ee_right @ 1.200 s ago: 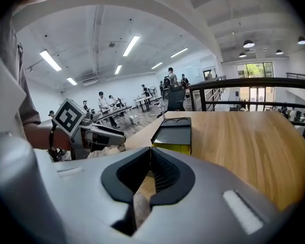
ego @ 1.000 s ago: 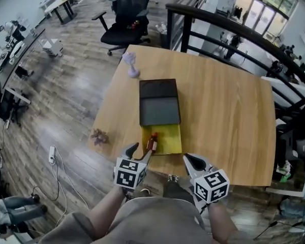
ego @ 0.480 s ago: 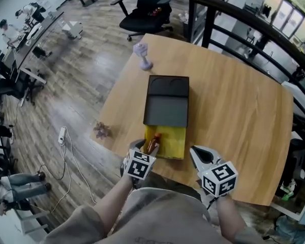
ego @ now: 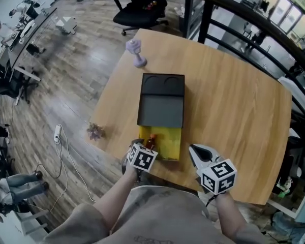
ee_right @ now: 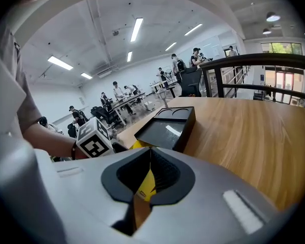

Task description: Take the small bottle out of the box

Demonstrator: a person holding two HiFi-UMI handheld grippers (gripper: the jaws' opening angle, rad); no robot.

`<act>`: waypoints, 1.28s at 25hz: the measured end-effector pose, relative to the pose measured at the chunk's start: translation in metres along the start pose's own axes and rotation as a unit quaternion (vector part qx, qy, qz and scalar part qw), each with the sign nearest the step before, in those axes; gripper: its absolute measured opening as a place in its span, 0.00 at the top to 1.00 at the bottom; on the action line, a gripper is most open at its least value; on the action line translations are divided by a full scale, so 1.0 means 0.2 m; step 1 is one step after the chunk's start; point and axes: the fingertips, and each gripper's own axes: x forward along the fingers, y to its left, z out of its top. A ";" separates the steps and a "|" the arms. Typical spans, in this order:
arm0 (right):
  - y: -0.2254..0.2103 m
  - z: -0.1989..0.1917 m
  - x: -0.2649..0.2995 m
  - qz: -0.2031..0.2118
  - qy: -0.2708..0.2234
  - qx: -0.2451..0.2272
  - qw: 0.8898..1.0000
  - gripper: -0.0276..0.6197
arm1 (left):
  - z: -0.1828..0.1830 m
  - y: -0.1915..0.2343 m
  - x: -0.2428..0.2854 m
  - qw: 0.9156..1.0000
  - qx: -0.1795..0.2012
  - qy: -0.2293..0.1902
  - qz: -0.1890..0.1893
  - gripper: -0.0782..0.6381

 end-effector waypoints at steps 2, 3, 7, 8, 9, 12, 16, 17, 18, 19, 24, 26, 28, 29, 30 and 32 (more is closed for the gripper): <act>0.00 0.00 0.00 -0.005 0.002 0.004 1.000 0.94 | 0.00 -0.02 0.02 1.000 0.009 0.007 0.000 0.52; -0.01 0.00 0.00 -0.007 0.003 0.005 1.000 0.94 | -0.01 -0.03 0.04 1.000 0.019 0.014 0.000 0.51; -0.02 0.00 0.01 -0.013 0.003 0.015 1.000 0.94 | -0.04 -0.08 0.11 0.996 0.065 0.058 -0.016 0.50; -0.02 0.00 0.02 -0.013 0.003 0.016 1.000 0.94 | -0.05 -0.08 0.13 0.994 0.082 0.068 -0.013 0.50; -0.02 0.00 0.02 -0.014 0.004 0.017 1.000 0.94 | -0.06 -0.08 0.14 0.992 0.100 0.075 -0.007 0.51; -0.03 -0.01 0.03 -0.016 0.006 0.020 1.000 0.94 | -0.07 -0.09 0.15 0.989 0.127 0.079 0.004 0.51; -0.03 -0.04 0.04 -0.018 0.007 0.027 0.999 0.94 | -0.07 -0.08 0.15 0.988 0.133 0.074 -0.005 0.54; -0.03 -0.04 0.05 -0.018 0.008 0.028 0.999 0.94 | -0.07 -0.08 0.15 0.988 0.136 0.074 -0.006 0.55; -0.03 -0.04 0.05 -0.018 0.008 0.027 0.999 0.94 | -0.07 -0.08 0.15 0.987 0.140 0.075 -0.006 0.55; -0.02 -0.03 0.05 -0.018 0.009 0.026 0.999 0.94 | -0.07 -0.08 0.15 0.986 0.144 0.077 -0.008 0.56; 0.03 0.03 0.03 -0.011 0.002 0.015 1.000 0.94 | -0.06 -0.09 0.09 0.987 0.146 0.065 -0.026 0.57; 0.06 0.07 0.02 -0.010 -0.005 0.008 1.000 0.94 | -0.03 -0.08 0.03 0.988 0.143 0.040 -0.031 0.57; 0.09 0.13 0.02 -0.010 -0.016 0.001 1.000 0.94 | 0.03 -0.07 -0.05 0.989 0.145 0.010 -0.035 0.57; 0.10 0.16 0.01 -0.010 -0.023 -0.002 1.000 0.94 | 0.06 -0.07 -0.09 0.988 0.148 -0.005 -0.037 0.57; 0.11 0.19 0.01 -0.011 -0.030 -0.004 0.999 0.94 | 0.08 -0.06 -0.13 0.988 0.151 -0.020 -0.040 0.57; 0.15 0.26 -0.01 -0.012 -0.046 -0.008 0.999 0.94 | 0.14 -0.05 -0.23 0.986 0.155 -0.056 -0.039 0.57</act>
